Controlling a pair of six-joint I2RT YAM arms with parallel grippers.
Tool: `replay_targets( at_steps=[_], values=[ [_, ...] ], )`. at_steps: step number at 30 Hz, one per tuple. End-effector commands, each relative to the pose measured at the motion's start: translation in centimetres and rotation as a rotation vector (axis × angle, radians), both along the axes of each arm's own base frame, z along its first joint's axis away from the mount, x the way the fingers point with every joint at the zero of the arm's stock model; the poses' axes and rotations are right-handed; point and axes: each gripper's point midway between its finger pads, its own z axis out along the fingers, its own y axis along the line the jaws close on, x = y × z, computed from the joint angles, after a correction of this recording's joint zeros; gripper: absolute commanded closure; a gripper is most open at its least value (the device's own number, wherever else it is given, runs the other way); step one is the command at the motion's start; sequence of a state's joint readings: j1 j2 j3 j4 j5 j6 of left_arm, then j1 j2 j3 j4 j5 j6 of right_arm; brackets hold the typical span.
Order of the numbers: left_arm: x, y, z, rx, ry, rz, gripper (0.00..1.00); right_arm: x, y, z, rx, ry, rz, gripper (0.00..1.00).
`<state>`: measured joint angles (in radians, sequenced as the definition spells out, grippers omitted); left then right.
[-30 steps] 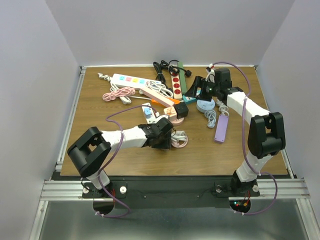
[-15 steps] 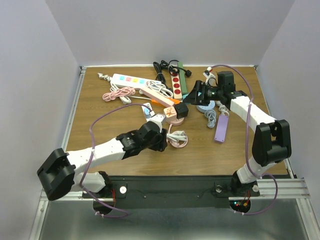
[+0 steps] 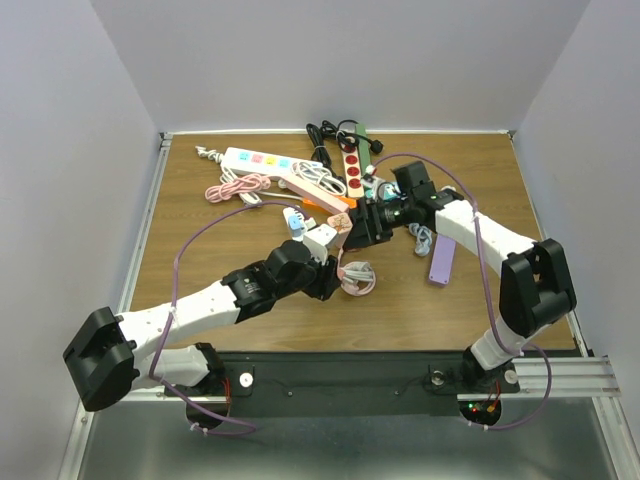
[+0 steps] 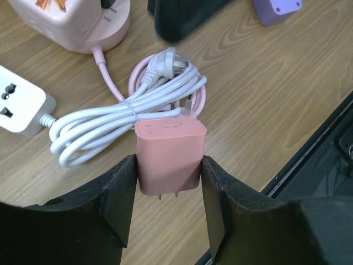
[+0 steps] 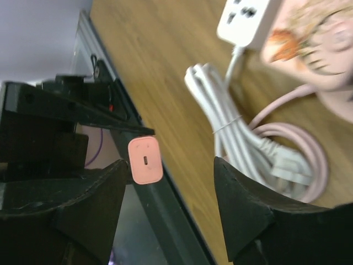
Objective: Insert the plug
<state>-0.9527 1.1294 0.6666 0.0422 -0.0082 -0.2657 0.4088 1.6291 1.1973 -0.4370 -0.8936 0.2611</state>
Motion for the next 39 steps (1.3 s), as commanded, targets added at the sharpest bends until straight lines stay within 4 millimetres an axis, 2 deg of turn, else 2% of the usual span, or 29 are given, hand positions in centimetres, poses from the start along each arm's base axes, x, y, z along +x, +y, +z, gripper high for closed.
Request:
replay_targets(
  at_steps=[1, 5, 20, 23, 27, 29, 30, 33, 34, 35, 36, 37, 38, 39],
  values=[
    [0.8, -1.4, 2.8, -0.07, -0.092, -0.054, 1.0, -2.4, 0.6, 0.7, 0.012, 0.004, 0.08, 0.34],
    [0.9, -1.5, 2.9, -0.077, -0.098, -0.053, 1.0, -3.3, 1.1, 0.0, 0.004, 0.024, 0.107, 0.35],
    [1.4, -1.6, 3.5, -0.093, -0.114, -0.03, 1.0, -6.6, 4.0, -0.2, 0.051, 0.087, 0.26, 0.37],
    [1.4, -1.4, 3.6, -0.098, -0.115, -0.027, 1.0, -7.2, 4.3, -0.5, 0.054, 0.097, 0.282, 0.4],
    [1.4, -1.3, 3.6, -0.102, -0.115, -0.024, 1.0, -7.6, 4.5, -0.2, 0.069, 0.098, 0.304, 0.52],
    [1.8, -1.0, 3.6, -0.096, -0.125, 0.004, 1.0, -7.7, 4.6, -0.1, 0.077, 0.102, 0.31, 0.65],
    [1.9, -1.0, 3.7, -0.098, -0.126, 0.01, 1.0, -7.7, 4.6, -0.1, 0.08, 0.103, 0.313, 0.77],
    [2.2, -0.8, 3.7, -0.103, -0.122, 0.038, 1.0, -7.8, 4.6, -0.2, 0.079, 0.106, 0.317, 0.91],
    [2.6, -0.4, 3.6, -0.099, -0.121, 0.068, 0.98, -7.6, 4.6, -0.4, 0.075, 0.107, 0.312, 0.94],
    [2.8, -0.3, 3.6, -0.104, -0.117, 0.081, 0.87, -7.6, 4.6, -0.5, 0.068, 0.105, 0.309, 0.98],
    [2.9, 0.0, 3.3, -0.107, -0.105, 0.098, 0.62, -7.2, 4.6, -0.9, 0.045, 0.096, 0.29, 1.0],
    [3.0, 0.1, 3.5, -0.114, -0.106, 0.11, 0.5, -7.0, 4.5, -1.1, 0.034, 0.092, 0.278, 1.0],
    [3.0, 0.3, 3.2, -0.116, -0.1, 0.12, 0.33, -6.6, 4.7, -1.2, 0.023, 0.087, 0.267, 1.0],
    [3.1, 0.4, 3.3, -0.126, -0.094, 0.13, 0.3, -6.1, 4.7, -1.5, 0.003, 0.074, 0.247, 1.0]
  ],
)
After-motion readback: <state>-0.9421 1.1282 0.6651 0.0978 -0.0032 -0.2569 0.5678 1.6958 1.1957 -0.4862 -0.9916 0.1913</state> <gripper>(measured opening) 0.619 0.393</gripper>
